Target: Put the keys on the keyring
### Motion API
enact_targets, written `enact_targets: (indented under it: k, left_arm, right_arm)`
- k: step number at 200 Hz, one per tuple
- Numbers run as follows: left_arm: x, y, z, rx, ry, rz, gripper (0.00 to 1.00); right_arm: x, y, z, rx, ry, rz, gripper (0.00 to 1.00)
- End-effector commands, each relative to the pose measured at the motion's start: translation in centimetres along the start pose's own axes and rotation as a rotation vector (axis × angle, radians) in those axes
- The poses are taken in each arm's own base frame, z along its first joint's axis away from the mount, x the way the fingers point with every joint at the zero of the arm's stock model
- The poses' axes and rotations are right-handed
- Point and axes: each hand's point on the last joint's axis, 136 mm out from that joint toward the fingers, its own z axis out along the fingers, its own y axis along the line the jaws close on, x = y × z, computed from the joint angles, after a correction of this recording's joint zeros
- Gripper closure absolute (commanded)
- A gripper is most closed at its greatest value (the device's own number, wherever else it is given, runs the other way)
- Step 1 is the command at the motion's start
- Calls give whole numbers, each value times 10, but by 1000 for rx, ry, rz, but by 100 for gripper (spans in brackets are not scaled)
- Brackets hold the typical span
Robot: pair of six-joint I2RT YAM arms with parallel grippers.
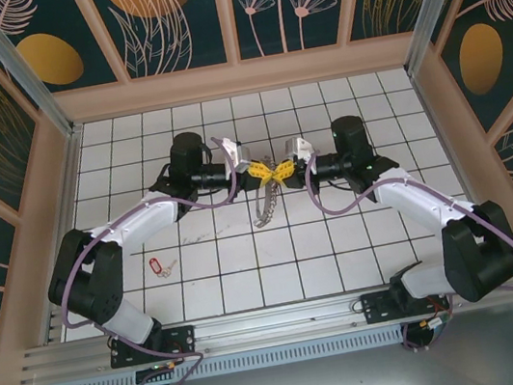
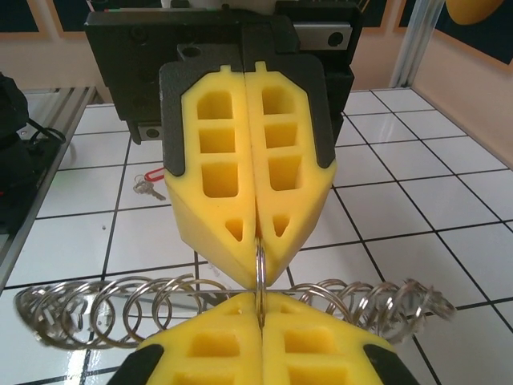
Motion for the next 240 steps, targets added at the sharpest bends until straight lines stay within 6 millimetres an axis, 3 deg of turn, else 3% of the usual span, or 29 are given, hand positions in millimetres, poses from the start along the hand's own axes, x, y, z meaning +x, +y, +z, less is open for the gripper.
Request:
enact_targets:
  k: [1, 25, 60, 112, 169, 211, 240]
  left_arm:
    - [-15, -13, -1, 60, -11, 54, 100]
    - [-12, -12, -1, 55, 7, 53, 100]
    - [-12, -12, -1, 59, 5, 57, 100]
    - [-17, -10, -1, 53, -5, 62, 100]
    - [-19, -11, -1, 60, -12, 62, 100]
    - [-18, -11, -1, 61, -12, 60, 100]
    - [-8, -7, -2, 24, 47, 48, 100]
  right_arm:
    - [-14, 1, -6, 12, -36, -47, 90]
    - [-17, -2, -8, 28, -35, -58, 86]
    - [-15, -1, -6, 14, -30, -49, 92]
    - [-4, -3, -1, 26, 15, -38, 93]
    - [0, -4, 3, 25, 30, -46, 88]
    - [1, -6, 4, 30, 39, -45, 91]
    - [0, -9, 4, 57, 53, -60, 100]
